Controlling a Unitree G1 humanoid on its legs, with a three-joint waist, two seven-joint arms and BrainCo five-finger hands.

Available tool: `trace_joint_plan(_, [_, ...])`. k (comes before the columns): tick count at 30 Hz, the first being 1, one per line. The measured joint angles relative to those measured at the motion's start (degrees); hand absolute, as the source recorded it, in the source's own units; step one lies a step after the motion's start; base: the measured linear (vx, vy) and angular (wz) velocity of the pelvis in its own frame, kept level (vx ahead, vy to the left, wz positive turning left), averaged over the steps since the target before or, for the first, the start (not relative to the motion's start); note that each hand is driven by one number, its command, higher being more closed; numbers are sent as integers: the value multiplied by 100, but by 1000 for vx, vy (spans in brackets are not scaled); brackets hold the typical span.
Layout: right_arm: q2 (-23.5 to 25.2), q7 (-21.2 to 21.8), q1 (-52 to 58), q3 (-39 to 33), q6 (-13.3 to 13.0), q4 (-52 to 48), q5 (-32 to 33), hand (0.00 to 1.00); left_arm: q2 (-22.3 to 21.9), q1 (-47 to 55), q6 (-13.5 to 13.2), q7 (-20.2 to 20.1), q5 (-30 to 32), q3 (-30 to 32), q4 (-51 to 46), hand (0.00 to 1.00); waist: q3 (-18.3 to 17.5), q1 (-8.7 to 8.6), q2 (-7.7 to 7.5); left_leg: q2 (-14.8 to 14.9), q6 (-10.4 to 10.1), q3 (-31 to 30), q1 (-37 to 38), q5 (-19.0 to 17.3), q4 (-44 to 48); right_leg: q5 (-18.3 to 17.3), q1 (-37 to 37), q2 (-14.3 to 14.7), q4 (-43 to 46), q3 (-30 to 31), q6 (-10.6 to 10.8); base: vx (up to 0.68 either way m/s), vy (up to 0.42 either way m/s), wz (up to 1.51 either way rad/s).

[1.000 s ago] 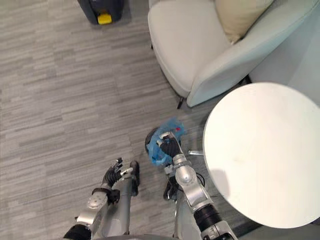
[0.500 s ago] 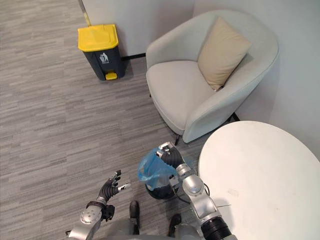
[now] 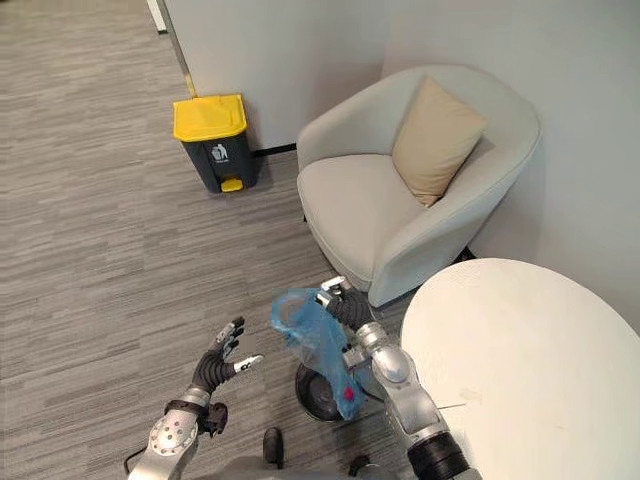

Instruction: Gather rubbish on tea table into small bin, then transfer packed bag to large trash can.

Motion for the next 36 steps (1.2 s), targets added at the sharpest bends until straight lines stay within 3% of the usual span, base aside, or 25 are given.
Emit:
trace_joint_plan(12, [-157,196,-627,426,-7,-32,266,100,24,-354,-146,224,1403,-7,-1075,0,-59,4,5,-4,1,-13,54,-1,-7,121,147,36,-212,-5,5,0,0,0])
trace_joint_plan(16, [-166,226,-841,476,-7,-32,430,100,34,-550,-176,265,1739,-75,-1074,0,-66,-5,6,3,1,-14,64,1,-6,124,153,44,-212,9,0,0,0,0])
trace_joint_plan(24, [-252,358,-1089,729,5,-32,1018,100,195,-880,-175,284,2095,-831,-556,0,-239,-7,-11,38,-4,-2,71,5,-7,130,132,89,-215,120,-10,7,-2,-3])
trace_joint_plan(36, [-256,424,-1375,934,45,-36,1686,100,139,-1141,-186,446,2389,-958,-83,0,-284,-2,-53,124,-62,-8,98,43,-21,165,129,179,-209,175,-66,-1,-1,-1])
